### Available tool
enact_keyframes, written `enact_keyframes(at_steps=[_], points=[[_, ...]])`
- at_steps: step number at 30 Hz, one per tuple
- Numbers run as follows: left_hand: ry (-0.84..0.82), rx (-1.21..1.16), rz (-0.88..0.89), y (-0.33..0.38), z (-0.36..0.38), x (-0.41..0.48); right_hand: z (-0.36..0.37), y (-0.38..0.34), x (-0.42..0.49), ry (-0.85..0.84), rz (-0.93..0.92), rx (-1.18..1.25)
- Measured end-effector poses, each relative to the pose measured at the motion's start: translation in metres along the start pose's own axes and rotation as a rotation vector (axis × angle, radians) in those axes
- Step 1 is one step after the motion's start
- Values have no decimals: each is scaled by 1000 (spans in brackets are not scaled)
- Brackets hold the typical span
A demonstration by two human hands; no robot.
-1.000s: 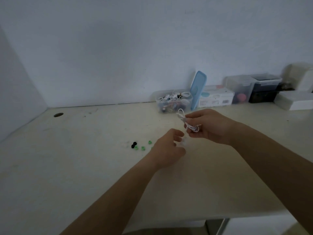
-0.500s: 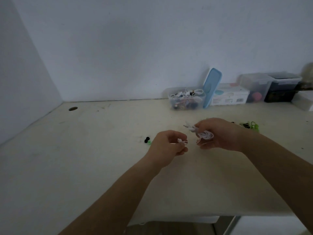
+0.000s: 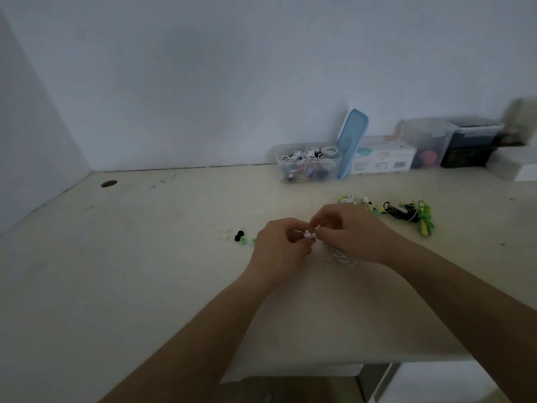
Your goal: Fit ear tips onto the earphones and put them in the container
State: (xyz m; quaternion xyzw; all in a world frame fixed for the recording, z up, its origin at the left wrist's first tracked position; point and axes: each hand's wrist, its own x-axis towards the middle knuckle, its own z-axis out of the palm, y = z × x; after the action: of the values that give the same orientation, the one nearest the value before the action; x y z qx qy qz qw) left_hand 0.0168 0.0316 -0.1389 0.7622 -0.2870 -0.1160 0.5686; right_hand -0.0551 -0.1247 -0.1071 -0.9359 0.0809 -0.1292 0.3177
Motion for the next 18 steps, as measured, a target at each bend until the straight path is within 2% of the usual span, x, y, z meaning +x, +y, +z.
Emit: enact_keyframes(at_steps=[7,13,18], points=[[76,84,-20,1,2,-2,8,2,-1,28,10,87],[50,99,-42,-2,1,0,10,2,-1,15,-25,94],[30,176,4,-2,-2,-2,5,-1,2,53,-16,395]])
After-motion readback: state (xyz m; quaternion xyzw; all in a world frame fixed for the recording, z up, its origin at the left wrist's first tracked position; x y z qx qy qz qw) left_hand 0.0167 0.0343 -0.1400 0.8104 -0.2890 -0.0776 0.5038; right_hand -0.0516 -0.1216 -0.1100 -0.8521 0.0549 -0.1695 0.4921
